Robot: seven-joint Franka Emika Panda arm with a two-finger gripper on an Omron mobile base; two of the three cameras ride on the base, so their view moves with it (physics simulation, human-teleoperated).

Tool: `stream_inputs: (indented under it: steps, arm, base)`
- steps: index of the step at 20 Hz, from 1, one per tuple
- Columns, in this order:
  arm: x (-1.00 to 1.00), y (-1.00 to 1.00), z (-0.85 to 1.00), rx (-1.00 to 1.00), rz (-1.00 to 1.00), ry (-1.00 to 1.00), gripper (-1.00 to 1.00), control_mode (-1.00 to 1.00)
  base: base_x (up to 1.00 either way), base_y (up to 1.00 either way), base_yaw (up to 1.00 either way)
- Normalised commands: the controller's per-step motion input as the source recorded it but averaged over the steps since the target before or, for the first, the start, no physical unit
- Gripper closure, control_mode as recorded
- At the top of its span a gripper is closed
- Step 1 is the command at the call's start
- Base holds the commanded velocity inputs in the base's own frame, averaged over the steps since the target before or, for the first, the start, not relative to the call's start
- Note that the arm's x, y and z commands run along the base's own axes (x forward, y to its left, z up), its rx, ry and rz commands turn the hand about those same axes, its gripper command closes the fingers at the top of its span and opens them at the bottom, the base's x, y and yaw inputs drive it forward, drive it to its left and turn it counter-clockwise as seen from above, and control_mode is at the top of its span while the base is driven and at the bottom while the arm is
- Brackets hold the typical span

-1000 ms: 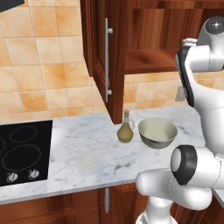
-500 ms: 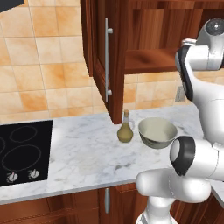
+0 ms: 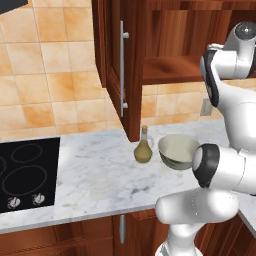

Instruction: Retrieve the bottle and the shaker from the cabinet and place them next to the mixing bowl on the counter. Then add garlic from the fridge to the mixing bowl.

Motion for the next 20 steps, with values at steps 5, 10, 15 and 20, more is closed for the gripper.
stream_inputs:
  steps: [5, 10, 15, 20]
  arm:
    - [0.3, -0.22, 0.0, 0.02, 0.01, 0.0, -1.0, -1.0]
    - [0.33, -0.06, -0.01, 0.0, 0.0, 0.0, -1.0, -1.0]
    - [0.33, -0.01, -0.07, 0.0, 0.01, 0.0, -1.0, -1.0]
    - [0.26, -0.07, -0.05, 0.0, 0.01, 0.0, -1.0, -1.0]
  base:
    - [0.0, 0.0, 0.0]
    - [0.0, 0.0, 0.0]
    - [0.0, 0.0, 0.0]
    - [0.0, 0.0, 0.0]
